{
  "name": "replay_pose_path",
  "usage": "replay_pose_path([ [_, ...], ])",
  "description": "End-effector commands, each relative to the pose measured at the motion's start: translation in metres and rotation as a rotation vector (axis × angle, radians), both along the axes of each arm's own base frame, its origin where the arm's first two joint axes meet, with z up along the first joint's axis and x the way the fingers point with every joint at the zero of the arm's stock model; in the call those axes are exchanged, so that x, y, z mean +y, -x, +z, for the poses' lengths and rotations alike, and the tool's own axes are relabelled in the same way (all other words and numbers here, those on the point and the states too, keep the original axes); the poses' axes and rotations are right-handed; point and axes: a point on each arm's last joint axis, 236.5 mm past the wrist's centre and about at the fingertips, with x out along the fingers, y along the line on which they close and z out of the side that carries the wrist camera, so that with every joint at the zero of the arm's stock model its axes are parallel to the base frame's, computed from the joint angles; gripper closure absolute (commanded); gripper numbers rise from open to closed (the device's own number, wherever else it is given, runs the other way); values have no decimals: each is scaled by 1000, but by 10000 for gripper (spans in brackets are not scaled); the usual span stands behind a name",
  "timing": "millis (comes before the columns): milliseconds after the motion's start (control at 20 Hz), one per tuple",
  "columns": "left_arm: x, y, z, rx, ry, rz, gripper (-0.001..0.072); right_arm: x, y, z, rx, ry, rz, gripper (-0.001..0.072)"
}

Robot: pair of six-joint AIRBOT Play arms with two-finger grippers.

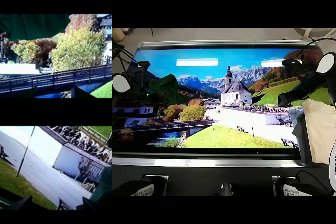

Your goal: Fold the shirts.

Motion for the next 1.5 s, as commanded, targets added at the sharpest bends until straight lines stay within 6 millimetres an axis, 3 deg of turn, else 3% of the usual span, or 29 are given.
replay_pose_path([
  [0,0,0,0,0,0,-1,135,1,0,0,0,0,1,14],
  [250,0,-1,0,-7,1,-1,135,1,-1,0,-5,-1,0,33],
  [400,-3,-38,15,-172,18,9,135,0,-18,3,-77,1,-10,43],
  [600,-6,-65,25,-282,43,27,133,-1,-30,6,-127,1,-17,43],
  [650,4,-77,29,-328,17,39,127,-1,-38,9,-163,2,-22,43],
  [750,56,-104,23,-322,-59,165,128,-3,-56,16,-245,3,-34,43],
  [800,80,-111,9,-252,-44,243,127,-3,-66,20,-291,2,-41,42],
  [900,94,-119,-35,-61,59,313,93,1,-72,23,-317,-19,-46,41],
  [1050,71,-111,-117,210,176,292,86,19,-70,26,-309,-98,-42,41],
  [1150,62,-108,-153,281,175,283,99,27,-68,28,-305,-126,-18,41],
  [1200,59,-107,-162,298,175,279,184,27,-65,28,-299,-123,-8,41],
  [1250,58,-107,-164,302,174,276,439,26,-64,28,-297,-119,-6,41],
  [1300,59,-109,-158,287,169,247,648,26,-64,30,-303,-115,-2,42],
  [1400,60,-126,-123,186,144,149,680,24,-65,38,-335,-95,36,42],
  [1450,60,-140,-87,87,130,112,680,21,-65,47,-362,-74,52,42],
])
